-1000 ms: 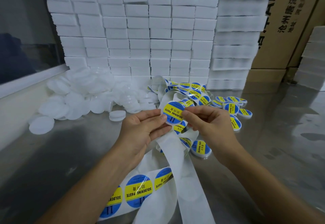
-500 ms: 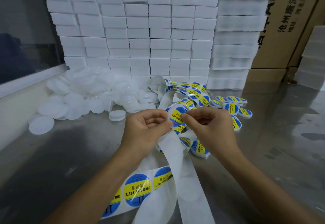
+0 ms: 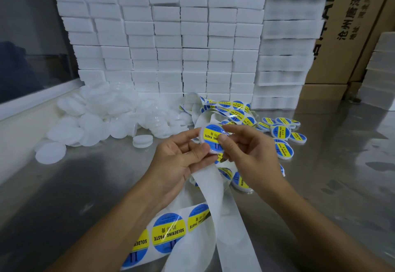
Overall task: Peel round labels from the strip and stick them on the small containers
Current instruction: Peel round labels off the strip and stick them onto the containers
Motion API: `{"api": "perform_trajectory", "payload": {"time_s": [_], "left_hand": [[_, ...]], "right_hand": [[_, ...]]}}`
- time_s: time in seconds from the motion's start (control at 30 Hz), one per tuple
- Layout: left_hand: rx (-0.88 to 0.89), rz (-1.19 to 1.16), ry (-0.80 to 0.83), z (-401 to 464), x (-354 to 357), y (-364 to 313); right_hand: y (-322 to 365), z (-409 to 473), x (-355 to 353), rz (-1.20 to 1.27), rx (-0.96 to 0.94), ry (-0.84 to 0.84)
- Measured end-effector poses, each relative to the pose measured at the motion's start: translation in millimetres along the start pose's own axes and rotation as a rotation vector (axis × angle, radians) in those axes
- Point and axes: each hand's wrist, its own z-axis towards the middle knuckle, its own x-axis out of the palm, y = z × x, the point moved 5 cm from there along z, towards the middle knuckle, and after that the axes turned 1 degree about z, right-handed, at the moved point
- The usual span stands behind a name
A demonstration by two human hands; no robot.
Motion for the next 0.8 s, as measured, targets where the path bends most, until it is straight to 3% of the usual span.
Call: {"api": "perform_trajectory", "payload": {"time_s": [0.6, 0.8], "left_hand": [[-0.018, 0.109, 0.086, -3.3, 8.7, 2.4], [0.030, 0.282, 0.192, -7.1, 12.8, 2.3]], "right_hand": [[-5.4, -0.4, -5.2, -0.016, 0.058, -0.040], [-2.0, -0.7, -11.7, -0.128, 0.096, -0.090]]}}
